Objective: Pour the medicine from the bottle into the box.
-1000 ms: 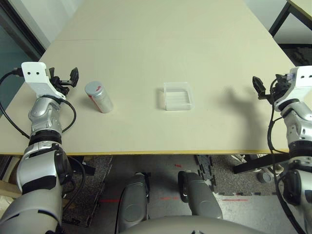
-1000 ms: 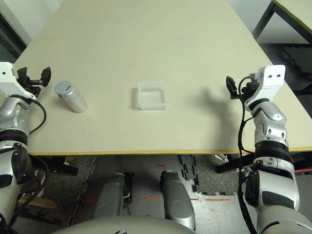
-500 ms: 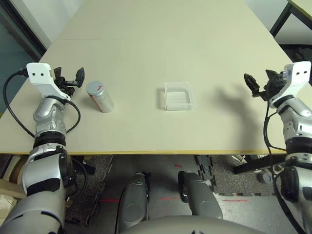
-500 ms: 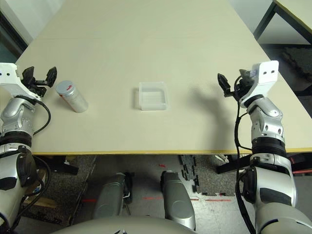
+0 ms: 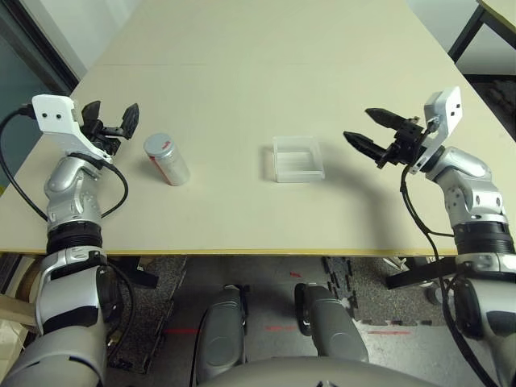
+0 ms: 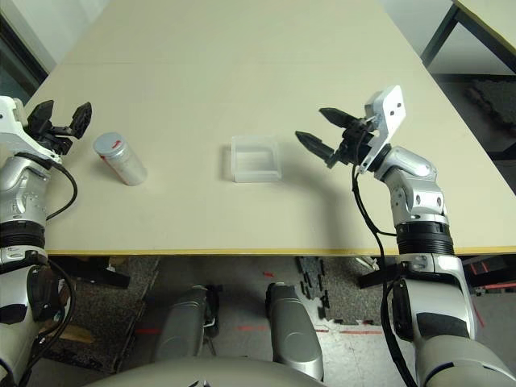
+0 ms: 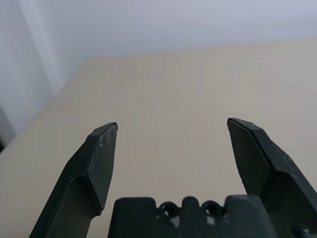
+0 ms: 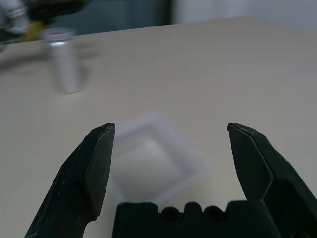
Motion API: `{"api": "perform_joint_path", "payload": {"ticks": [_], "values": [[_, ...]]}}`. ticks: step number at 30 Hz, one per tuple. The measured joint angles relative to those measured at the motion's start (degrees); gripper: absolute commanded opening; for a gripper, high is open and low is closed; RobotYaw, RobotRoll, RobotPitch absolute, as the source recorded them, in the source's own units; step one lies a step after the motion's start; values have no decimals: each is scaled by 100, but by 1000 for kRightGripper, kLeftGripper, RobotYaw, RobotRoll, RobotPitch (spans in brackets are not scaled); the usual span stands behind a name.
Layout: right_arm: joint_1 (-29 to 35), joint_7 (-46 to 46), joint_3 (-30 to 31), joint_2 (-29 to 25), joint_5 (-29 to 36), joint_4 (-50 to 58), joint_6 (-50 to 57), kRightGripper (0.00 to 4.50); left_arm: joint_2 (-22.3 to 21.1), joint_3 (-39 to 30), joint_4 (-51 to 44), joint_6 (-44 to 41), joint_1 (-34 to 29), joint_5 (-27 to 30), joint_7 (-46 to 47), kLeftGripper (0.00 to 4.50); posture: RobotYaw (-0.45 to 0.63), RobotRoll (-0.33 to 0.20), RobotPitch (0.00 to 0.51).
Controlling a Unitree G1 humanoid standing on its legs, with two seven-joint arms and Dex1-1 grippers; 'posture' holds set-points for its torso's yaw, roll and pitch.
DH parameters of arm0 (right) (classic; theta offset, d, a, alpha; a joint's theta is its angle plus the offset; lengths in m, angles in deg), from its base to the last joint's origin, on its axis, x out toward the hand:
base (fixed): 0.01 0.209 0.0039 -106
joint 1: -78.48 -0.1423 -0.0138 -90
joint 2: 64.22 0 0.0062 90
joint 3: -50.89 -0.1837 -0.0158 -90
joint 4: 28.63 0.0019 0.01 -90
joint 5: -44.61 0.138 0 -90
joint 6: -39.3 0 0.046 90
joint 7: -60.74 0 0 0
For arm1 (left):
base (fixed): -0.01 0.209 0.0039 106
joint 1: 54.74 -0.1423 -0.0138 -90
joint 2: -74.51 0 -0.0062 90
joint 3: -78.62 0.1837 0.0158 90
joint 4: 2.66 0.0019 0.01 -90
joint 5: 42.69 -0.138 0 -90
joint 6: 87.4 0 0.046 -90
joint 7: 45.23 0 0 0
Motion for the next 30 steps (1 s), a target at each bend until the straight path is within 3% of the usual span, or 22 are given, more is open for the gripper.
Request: {"api": "perform_joint_path", "payload": {"ticks": [9,19,25,30], "values": [[14,725,420,41,7,115,47,4500,-169,-418,-1856,-1278,-996,816,-65,4444,54,0,177],[-133,928,613,231,-204,-282,-286,4500,-162,-1039,-4168,-2473,-2814,2083,-201,4444,96,0,181],[-302,1157,706,269,-257,-545,-402,4500,29,-1003,-4805,-2590,-3492,2198,-250,4444,103,0,177],[-437,1223,735,281,-290,-654,-412,4500,225,-721,-4817,-2235,-3654,1778,-249,4444,97,0,175]]}}
